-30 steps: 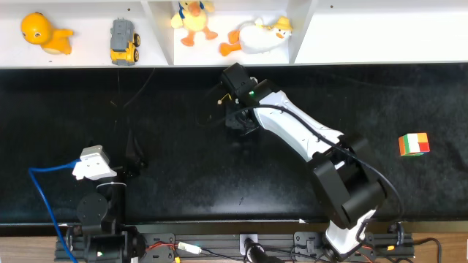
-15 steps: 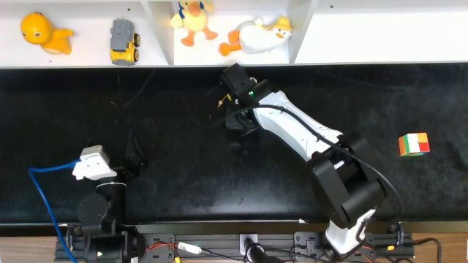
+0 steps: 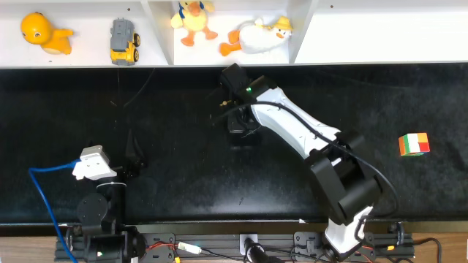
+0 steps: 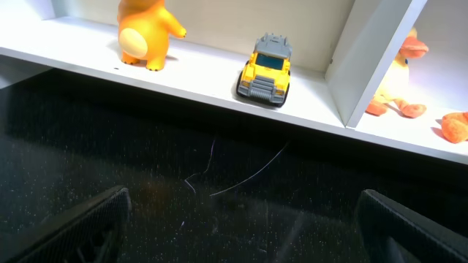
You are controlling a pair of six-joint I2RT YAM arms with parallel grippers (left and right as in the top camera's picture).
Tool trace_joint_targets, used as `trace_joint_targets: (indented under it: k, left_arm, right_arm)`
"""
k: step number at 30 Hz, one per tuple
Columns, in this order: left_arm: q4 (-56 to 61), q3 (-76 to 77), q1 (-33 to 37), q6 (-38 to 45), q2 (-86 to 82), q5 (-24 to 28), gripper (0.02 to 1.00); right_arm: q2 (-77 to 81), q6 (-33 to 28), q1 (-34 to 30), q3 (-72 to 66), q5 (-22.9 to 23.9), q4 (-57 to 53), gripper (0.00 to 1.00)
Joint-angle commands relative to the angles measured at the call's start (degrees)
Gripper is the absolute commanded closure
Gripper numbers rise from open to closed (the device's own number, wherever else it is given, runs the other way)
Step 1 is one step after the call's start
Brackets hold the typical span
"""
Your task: Store Toys
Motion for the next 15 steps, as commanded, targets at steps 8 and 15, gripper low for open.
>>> trace_joint_targets:
  k: [8, 15]
  left_arm:
    - [-0.2, 0.0, 0.4, 0.9, -0.6, 0.6, 0.020]
    - [-0.2, 0.0, 0.4, 0.9, -0.6, 0.6, 0.023]
  right_arm:
    - [-5.4, 3.4, 0.8, 7.8, -0.3, -14.6, 0.956]
    - [-13.0, 4.2, 0.2, 7.1, 2.5, -17.6, 0.952]
